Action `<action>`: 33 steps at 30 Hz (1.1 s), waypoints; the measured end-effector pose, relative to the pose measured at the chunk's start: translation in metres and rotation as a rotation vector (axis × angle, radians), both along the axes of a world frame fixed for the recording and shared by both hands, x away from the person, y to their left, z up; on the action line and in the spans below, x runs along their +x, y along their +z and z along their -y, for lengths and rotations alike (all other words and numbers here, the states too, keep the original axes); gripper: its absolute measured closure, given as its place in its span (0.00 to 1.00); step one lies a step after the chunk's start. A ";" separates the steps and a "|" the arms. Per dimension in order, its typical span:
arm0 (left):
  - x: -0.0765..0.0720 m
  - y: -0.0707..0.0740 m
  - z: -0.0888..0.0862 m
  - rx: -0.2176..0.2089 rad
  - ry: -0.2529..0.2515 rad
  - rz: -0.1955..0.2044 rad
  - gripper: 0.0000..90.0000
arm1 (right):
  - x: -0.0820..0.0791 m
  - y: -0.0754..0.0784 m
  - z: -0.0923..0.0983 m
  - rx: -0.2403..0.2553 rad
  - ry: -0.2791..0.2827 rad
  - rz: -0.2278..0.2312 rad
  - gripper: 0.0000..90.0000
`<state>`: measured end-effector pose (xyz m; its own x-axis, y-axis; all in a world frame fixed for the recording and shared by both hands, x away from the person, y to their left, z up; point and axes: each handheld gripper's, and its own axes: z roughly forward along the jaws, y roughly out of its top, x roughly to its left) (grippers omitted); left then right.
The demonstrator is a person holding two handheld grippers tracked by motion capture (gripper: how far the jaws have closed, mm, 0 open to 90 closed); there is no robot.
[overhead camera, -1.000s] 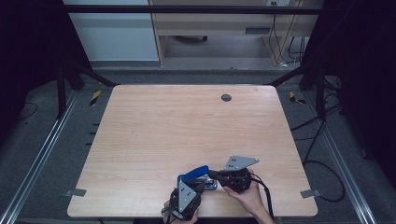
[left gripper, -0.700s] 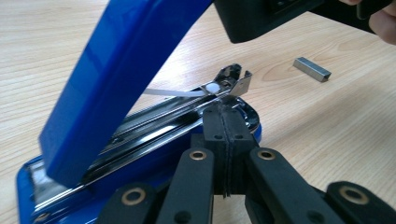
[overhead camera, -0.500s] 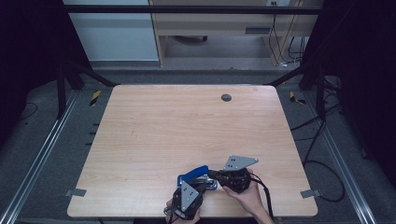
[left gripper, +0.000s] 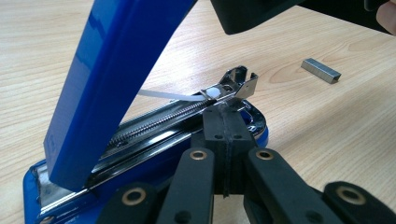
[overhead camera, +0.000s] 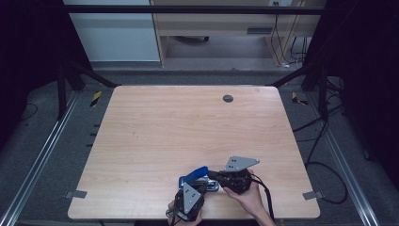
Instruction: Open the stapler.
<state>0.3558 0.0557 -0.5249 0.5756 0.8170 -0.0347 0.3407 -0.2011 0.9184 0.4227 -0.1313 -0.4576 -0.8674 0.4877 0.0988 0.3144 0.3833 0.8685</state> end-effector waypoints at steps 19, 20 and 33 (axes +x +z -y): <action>0.000 -0.001 0.000 -0.008 -0.011 0.009 1.00 | 0.001 0.006 -0.011 0.019 0.015 0.018 1.00; -0.001 -0.002 0.001 -0.006 -0.010 0.010 1.00 | 0.001 0.007 -0.012 0.022 0.017 0.017 1.00; 0.000 -0.002 0.000 -0.011 -0.011 0.009 1.00 | 0.004 0.010 -0.020 0.018 0.031 0.015 1.00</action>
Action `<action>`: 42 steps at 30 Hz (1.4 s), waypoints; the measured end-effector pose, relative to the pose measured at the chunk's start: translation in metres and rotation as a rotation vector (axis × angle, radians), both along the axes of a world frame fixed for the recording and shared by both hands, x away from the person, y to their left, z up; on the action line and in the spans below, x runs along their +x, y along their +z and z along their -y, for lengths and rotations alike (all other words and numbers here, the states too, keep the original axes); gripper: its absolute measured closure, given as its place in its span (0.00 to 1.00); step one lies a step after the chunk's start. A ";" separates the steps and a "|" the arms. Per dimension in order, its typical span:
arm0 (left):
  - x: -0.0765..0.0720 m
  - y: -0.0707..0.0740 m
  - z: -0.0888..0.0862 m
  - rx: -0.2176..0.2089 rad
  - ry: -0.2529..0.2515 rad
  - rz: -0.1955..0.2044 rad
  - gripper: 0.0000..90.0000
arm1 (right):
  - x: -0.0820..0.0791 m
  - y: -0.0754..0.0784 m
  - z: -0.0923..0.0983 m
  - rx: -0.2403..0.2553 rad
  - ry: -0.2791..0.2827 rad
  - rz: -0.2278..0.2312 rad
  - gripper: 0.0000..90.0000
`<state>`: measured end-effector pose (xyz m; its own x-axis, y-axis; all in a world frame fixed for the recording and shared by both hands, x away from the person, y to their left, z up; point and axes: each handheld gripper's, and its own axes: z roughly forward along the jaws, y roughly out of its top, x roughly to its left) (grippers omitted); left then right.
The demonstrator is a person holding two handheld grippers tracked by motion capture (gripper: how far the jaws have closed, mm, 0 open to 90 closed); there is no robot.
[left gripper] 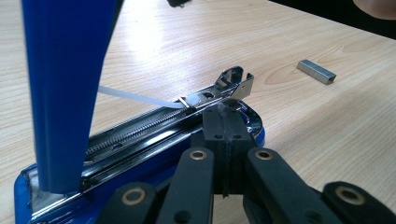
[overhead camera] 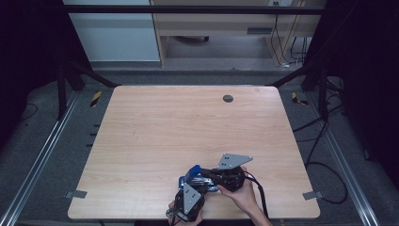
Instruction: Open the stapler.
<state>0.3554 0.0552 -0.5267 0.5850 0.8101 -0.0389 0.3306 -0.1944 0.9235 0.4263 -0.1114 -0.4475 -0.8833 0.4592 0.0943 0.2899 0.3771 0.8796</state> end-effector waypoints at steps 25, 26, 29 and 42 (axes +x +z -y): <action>0.000 -0.001 0.000 -0.007 0.001 0.001 1.00 | 0.005 0.004 -0.018 0.003 0.033 -0.016 1.00; 0.000 -0.001 0.000 -0.007 0.000 0.001 1.00 | 0.005 0.004 -0.019 -0.001 0.035 -0.017 1.00; 0.000 -0.001 0.000 -0.006 0.000 0.001 1.00 | 0.006 0.004 -0.022 -0.006 0.042 -0.015 1.00; 0.000 0.000 0.000 0.001 -0.003 0.002 1.00 | 0.009 0.007 -0.031 -0.017 0.066 -0.018 1.00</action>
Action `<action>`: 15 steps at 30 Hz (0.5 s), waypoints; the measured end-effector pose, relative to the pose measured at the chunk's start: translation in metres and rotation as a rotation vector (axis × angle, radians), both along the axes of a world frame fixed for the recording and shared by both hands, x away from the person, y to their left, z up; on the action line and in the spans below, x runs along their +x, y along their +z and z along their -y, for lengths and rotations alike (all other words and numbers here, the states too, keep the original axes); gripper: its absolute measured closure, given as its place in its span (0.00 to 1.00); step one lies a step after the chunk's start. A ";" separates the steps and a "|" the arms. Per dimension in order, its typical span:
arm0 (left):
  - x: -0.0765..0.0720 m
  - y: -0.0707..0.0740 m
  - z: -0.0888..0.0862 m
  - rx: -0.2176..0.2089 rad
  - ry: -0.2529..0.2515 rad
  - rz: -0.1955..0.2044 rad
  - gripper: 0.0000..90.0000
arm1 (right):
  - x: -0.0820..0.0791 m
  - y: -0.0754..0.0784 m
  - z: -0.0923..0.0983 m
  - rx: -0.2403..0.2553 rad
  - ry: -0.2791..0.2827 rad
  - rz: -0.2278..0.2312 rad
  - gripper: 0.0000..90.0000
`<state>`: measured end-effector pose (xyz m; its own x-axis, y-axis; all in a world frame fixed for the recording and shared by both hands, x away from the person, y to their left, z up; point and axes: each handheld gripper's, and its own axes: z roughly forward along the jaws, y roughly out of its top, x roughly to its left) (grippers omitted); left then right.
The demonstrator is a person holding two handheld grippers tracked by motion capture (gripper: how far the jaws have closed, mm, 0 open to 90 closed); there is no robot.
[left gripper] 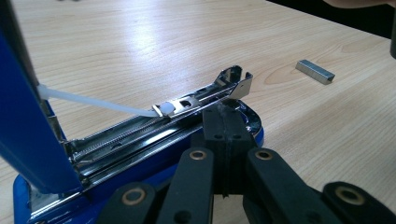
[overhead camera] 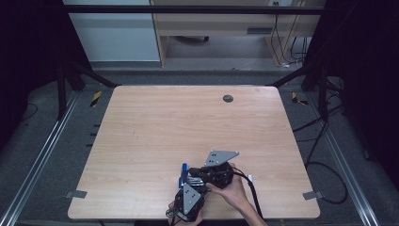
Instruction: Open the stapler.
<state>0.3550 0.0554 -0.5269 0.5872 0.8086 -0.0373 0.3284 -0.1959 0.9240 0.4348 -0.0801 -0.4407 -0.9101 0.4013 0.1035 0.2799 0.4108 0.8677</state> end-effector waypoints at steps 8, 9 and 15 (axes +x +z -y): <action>-0.001 0.000 0.000 0.007 0.002 0.008 1.00 | 0.003 0.000 -0.008 0.004 0.020 -0.010 1.00; -0.001 0.000 0.000 0.007 0.002 0.008 1.00 | 0.003 0.000 -0.009 0.005 0.020 -0.013 1.00; -0.001 0.000 0.000 0.006 0.003 0.007 1.00 | 0.005 -0.001 -0.013 0.014 0.029 -0.025 1.00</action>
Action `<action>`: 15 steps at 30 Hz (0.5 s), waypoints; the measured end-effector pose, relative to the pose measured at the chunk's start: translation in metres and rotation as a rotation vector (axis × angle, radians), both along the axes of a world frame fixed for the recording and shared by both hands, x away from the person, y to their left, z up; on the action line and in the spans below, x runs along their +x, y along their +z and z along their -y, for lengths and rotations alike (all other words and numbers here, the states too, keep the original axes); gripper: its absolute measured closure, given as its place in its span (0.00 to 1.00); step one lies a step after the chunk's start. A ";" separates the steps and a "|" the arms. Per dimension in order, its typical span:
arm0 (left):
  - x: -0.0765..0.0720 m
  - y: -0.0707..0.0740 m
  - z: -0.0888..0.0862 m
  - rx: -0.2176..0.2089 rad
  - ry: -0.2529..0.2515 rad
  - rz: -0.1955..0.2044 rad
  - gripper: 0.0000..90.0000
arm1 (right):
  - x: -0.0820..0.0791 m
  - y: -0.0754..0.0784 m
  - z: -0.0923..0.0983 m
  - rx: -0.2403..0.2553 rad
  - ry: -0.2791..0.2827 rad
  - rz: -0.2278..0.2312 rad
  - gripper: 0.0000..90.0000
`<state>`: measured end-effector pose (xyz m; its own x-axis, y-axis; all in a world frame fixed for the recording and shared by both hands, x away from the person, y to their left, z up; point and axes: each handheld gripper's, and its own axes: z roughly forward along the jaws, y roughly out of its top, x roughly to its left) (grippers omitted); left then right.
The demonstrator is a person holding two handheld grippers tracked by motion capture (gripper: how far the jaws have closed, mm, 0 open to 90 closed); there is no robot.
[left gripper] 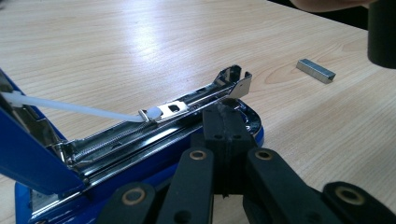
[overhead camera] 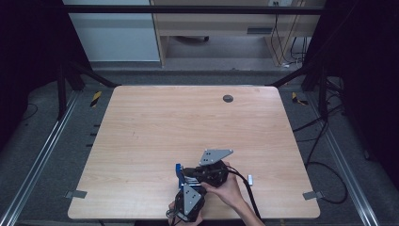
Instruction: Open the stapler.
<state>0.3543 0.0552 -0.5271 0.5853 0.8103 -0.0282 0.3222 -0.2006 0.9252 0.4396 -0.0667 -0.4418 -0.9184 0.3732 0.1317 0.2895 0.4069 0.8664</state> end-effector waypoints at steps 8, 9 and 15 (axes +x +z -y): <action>0.000 0.000 0.000 -0.005 0.001 -0.001 1.00 | 0.002 0.001 -0.007 -0.016 0.015 -0.007 1.00; 0.000 0.000 0.000 -0.007 0.000 -0.002 1.00 | 0.003 0.001 -0.009 -0.019 0.021 -0.010 1.00; 0.000 0.000 0.000 -0.003 0.000 0.001 1.00 | 0.005 0.000 -0.015 -0.026 0.031 -0.020 1.00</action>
<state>0.3542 0.0555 -0.5274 0.5851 0.8104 -0.0300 0.3210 -0.1976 0.9262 0.4442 -0.0512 -0.4413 -0.9267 0.3483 0.1411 0.2939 0.4377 0.8497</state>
